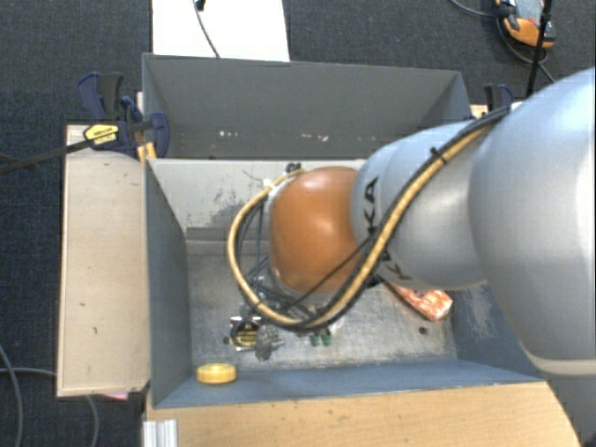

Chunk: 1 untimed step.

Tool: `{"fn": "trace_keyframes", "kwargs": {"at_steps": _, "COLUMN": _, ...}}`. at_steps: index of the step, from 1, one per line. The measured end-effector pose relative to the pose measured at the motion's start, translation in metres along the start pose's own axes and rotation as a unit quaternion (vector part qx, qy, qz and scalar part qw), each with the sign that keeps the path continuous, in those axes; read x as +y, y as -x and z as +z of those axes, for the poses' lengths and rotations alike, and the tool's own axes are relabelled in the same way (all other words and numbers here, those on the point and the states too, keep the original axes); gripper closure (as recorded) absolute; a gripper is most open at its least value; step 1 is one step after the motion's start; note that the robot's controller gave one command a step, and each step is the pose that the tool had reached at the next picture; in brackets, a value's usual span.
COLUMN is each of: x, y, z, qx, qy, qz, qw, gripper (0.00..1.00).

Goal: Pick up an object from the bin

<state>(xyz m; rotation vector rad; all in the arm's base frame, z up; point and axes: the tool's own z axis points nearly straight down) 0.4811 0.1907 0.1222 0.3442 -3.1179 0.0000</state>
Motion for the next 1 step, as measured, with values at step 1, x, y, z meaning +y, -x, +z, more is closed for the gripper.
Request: {"fn": "trace_keyframes", "kwargs": {"at_steps": 1, "x": 0.0006, "y": 0.0046, "z": -0.1237, "qx": -0.0032, "qy": 0.000, "qz": 0.022, "qw": 0.9998, "gripper": 1.00}}
